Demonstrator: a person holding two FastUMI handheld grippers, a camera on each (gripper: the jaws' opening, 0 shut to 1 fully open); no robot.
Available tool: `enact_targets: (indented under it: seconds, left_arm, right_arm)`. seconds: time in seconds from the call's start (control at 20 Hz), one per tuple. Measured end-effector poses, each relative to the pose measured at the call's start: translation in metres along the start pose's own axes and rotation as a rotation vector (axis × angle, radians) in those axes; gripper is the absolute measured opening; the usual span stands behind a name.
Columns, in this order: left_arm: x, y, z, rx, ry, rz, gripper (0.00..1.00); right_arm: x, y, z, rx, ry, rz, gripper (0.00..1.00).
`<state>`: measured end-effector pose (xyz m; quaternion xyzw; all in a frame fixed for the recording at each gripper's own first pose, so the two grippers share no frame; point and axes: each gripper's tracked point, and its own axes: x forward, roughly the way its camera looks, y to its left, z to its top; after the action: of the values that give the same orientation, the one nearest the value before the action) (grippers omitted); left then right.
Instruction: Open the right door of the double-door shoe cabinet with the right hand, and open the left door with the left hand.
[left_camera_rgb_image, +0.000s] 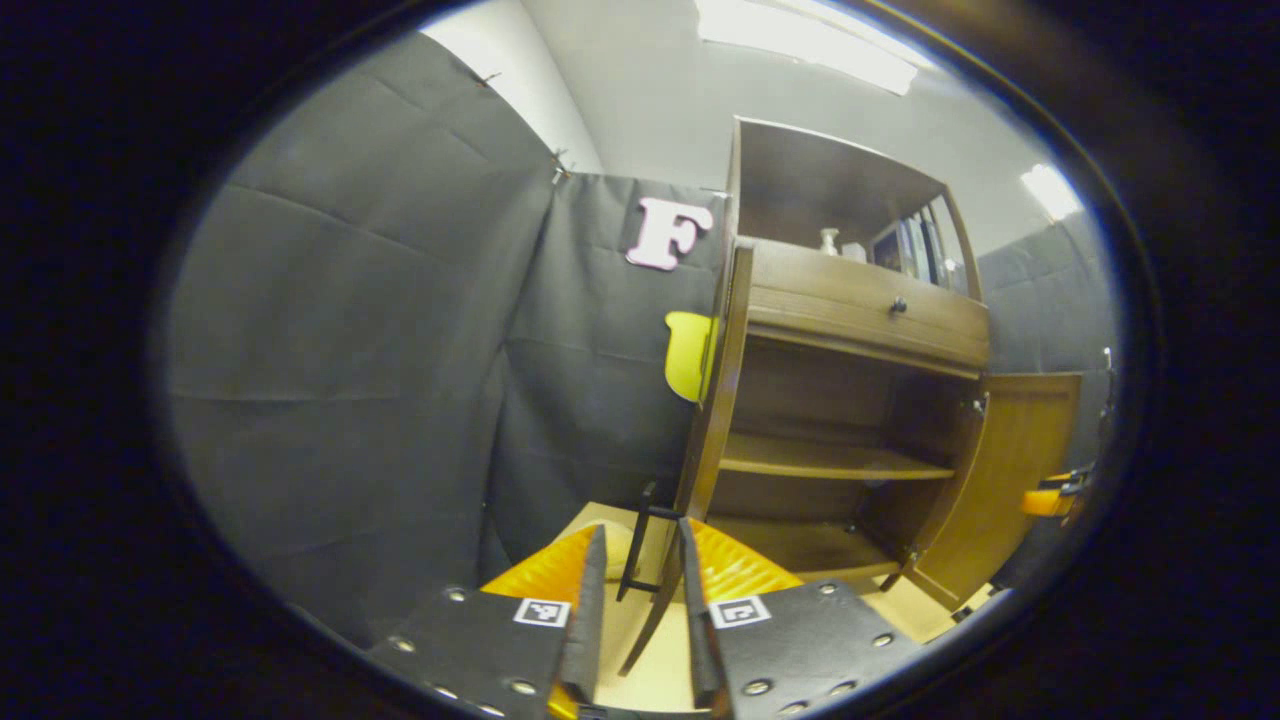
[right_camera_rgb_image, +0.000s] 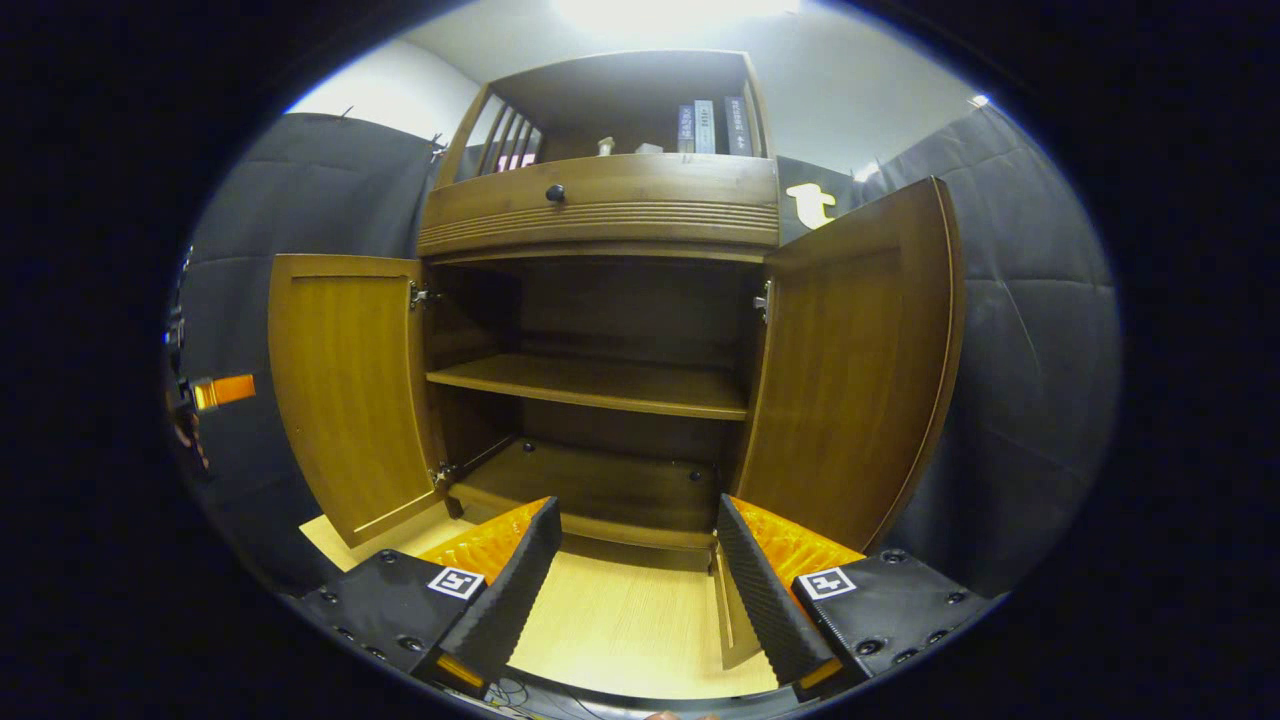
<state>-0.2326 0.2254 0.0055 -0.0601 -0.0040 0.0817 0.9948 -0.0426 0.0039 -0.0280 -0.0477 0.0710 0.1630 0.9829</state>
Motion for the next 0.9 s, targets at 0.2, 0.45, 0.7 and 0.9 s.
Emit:
enact_targets:
  seconds: [0.2, 0.45, 0.7, 0.9]
  left_arm:
    - [-0.037, -0.012, -0.013, 0.018, -0.003, 0.114, 0.88]
    - [-0.059, -0.073, -0.004, 0.051, -0.039, 0.114, 1.0]
    - [-0.05, -0.13, -0.002, 0.011, -0.057, 0.06, 1.0]
    - [-0.037, -0.156, -0.002, 0.063, -0.059, -0.018, 1.0]
  right_arm:
    - [-0.005, 0.002, 0.007, 0.002, -0.039, 0.072, 0.98]
    - [-0.014, -0.005, 0.012, 0.065, -0.069, 0.118, 0.98]
    - [-0.021, -0.01, 0.009, 0.075, -0.097, 0.105, 0.96]
    - [-0.026, -0.028, 0.017, 0.049, -0.135, 0.025, 0.96]
